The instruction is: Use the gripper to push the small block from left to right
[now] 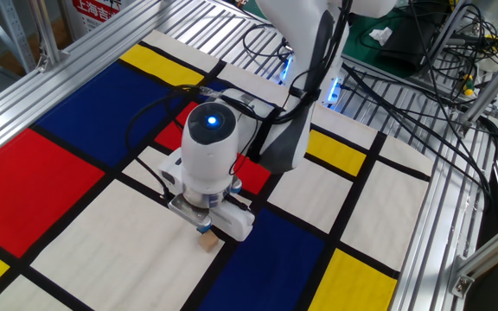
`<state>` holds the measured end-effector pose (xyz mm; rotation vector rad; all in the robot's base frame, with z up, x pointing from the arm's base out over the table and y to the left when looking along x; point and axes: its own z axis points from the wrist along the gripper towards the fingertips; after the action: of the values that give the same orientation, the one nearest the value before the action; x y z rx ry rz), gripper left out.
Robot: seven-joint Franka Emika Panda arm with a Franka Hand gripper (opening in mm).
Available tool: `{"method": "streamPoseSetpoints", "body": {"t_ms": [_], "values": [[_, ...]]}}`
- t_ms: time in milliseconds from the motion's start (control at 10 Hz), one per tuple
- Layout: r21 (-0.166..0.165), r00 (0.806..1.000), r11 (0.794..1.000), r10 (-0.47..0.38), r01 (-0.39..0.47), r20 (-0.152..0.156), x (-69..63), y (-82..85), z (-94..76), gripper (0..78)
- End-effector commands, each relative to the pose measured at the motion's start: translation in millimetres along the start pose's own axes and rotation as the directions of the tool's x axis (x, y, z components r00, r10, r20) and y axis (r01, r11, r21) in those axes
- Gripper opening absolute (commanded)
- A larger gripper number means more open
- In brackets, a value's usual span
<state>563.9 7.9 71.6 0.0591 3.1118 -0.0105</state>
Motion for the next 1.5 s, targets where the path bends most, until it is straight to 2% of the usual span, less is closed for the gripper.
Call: {"method": "streamPoseSetpoints", "body": {"t_ms": [100, 400, 1100, 1500], "values": [[0.001, 1.0, 1.0, 0.001, -0.001, 0.025, -10.6, 4.4, 8.4, 0.0], [0.002, 1.0, 1.0, 0.023, -0.023, 0.016, -7.6, 18.8, 1.3, 0.0], [-0.003, 0.999, 1.0, 0.031, -0.031, 0.028, -4.8, 28.2, -3.4, 0.0], [-0.006, 0.998, 0.999, 0.05, -0.049, 0.045, -4.2, 49.3, 8.7, 0.0]]}}
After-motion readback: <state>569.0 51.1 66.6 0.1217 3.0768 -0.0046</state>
